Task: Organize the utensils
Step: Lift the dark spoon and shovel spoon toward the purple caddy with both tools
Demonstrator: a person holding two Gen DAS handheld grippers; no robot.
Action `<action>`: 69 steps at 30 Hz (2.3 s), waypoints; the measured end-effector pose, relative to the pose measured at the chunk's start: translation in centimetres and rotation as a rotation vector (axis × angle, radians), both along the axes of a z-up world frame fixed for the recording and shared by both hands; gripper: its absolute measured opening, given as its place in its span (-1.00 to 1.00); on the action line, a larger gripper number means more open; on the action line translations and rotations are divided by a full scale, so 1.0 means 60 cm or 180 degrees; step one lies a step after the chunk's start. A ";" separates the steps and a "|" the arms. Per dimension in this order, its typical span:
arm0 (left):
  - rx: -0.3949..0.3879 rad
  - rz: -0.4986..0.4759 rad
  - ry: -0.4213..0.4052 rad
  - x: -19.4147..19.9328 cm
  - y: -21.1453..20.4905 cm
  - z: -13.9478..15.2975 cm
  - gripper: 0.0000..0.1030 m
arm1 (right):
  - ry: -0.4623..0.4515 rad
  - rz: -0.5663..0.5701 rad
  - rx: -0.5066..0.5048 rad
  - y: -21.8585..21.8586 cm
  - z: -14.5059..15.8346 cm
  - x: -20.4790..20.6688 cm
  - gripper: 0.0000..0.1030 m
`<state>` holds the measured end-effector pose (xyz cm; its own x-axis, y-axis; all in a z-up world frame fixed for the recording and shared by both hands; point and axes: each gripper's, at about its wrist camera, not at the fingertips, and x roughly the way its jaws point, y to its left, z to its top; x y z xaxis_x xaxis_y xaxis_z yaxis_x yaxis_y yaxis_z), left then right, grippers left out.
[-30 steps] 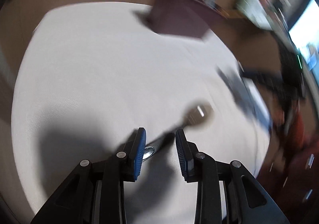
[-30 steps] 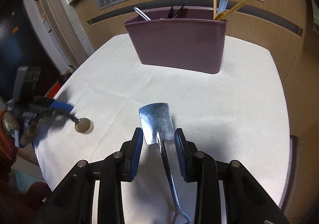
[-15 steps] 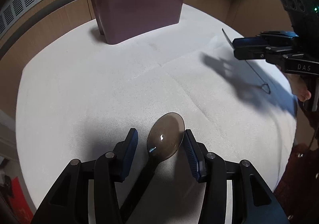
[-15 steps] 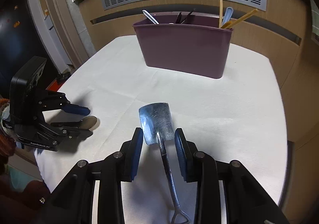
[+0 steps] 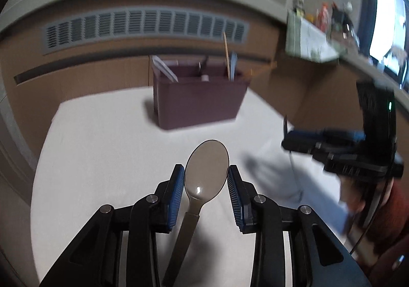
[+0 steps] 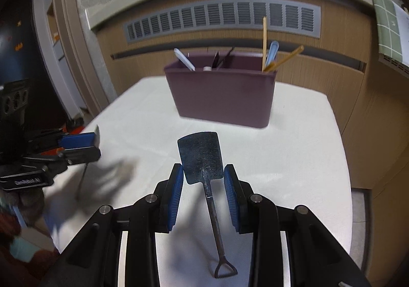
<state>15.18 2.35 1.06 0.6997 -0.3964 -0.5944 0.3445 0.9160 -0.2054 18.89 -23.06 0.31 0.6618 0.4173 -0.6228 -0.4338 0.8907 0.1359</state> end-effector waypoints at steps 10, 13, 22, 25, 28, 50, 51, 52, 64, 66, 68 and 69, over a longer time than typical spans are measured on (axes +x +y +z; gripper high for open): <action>-0.0804 0.0201 -0.1276 0.116 0.001 0.287 -0.33 | -0.1373 -0.0195 0.0373 0.000 0.295 0.062 -1.00; -0.1035 0.0368 -0.1444 0.170 0.005 0.312 -0.33 | -0.1393 -0.0237 0.0377 0.011 0.335 0.122 -0.99; -0.1293 0.0571 -0.1208 0.273 0.024 0.236 -0.33 | -0.1005 -0.0333 0.0184 0.019 0.264 0.205 -0.97; -0.1308 0.0577 -0.1121 0.279 0.024 0.210 -0.33 | -0.0936 -0.0357 0.0123 0.017 0.242 0.214 -0.97; -0.1327 0.0597 -0.1091 0.281 0.029 0.200 -0.33 | -0.0882 -0.0337 0.0150 0.015 0.229 0.221 -0.97; -0.0937 0.1500 -0.0978 0.129 0.329 0.103 -0.32 | 0.1046 0.0655 -0.0536 0.470 0.000 0.376 -0.78; -0.0947 0.1503 -0.0964 0.124 0.337 0.097 -0.32 | 0.1046 0.0561 -0.0549 0.484 -0.016 0.393 -0.78; -0.0956 0.1508 -0.0943 0.119 0.346 0.089 -0.32 | 0.1039 0.0484 -0.0563 0.494 -0.030 0.408 -0.78; -0.1157 0.1541 -0.0709 0.103 0.409 0.041 -0.32 | 0.1321 0.0599 -0.0456 0.492 -0.118 0.392 -0.73; -0.1183 0.1499 -0.0718 0.103 0.406 0.037 -0.32 | 0.1332 0.0755 -0.0535 0.457 -0.117 0.340 -0.73; -0.1206 0.1448 -0.0713 0.107 0.402 0.034 -0.32 | 0.1297 0.0899 -0.0678 0.411 -0.116 0.279 -0.74; -0.1238 0.1404 -0.0698 0.110 0.399 0.031 -0.32 | 0.1290 0.0912 -0.0736 0.398 -0.116 0.265 -0.74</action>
<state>21.78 26.31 2.92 0.9361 -0.2009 -0.2886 0.0231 0.8540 -0.5198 34.77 0.83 -6.63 0.2296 0.3676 -0.9012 -0.6170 0.7711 0.1574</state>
